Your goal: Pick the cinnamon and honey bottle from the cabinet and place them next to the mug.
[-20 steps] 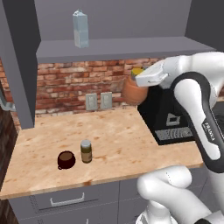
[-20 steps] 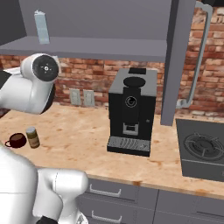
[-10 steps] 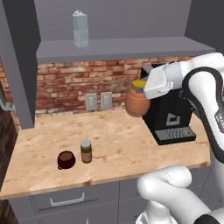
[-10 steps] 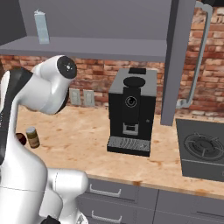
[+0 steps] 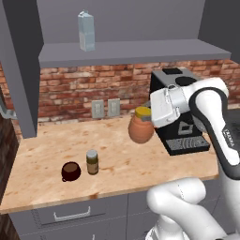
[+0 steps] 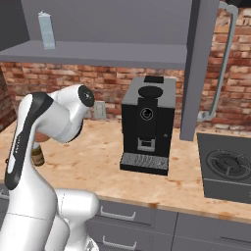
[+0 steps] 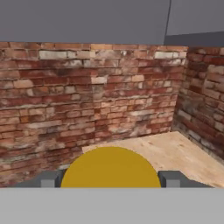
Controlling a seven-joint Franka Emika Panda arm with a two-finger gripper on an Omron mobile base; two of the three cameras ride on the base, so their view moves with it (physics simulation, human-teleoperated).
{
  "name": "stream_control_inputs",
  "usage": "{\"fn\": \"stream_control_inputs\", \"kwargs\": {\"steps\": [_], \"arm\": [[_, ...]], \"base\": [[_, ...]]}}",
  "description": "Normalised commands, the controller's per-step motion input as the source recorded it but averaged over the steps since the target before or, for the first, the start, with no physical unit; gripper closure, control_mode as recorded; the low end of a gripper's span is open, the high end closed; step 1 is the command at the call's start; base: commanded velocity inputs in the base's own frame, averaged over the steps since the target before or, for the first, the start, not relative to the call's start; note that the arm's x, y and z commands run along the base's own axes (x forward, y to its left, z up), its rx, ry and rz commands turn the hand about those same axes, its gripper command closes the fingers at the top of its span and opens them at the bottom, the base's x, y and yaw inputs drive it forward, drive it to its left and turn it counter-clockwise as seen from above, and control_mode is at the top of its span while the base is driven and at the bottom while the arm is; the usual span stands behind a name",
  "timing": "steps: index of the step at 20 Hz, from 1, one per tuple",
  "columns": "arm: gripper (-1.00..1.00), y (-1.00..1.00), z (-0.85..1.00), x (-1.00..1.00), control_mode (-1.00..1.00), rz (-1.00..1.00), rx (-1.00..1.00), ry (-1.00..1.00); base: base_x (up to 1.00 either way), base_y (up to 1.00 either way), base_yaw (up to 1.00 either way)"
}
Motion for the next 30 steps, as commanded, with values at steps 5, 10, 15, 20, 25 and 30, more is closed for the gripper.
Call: {"fn": "stream_control_inputs", "kwargs": {"steps": [5,10,15,20,25,30], "arm": [[1.00,0.21,-0.34,0.04,-1.00,0.10,-0.01,0.00],[1.00,0.04,-0.18,0.10,-1.00,0.05,-0.04,0.03],[1.00,0.01,-0.28,0.13,-1.00,0.05,-0.03,0.03],[1.00,0.11,-0.52,0.11,-1.00,0.04,-0.04,0.09],[1.00,0.21,-0.45,0.02,-1.00,0.03,-0.03,0.06],[1.00,0.10,-0.38,0.01,-1.00,0.01,-0.04,0.02]], "base": [[0.00,0.00,0.00],[0.00,0.00,0.00],[0.00,0.00,0.00],[0.00,0.00,0.00],[0.00,0.00,0.00],[0.00,0.00,0.00]]}}
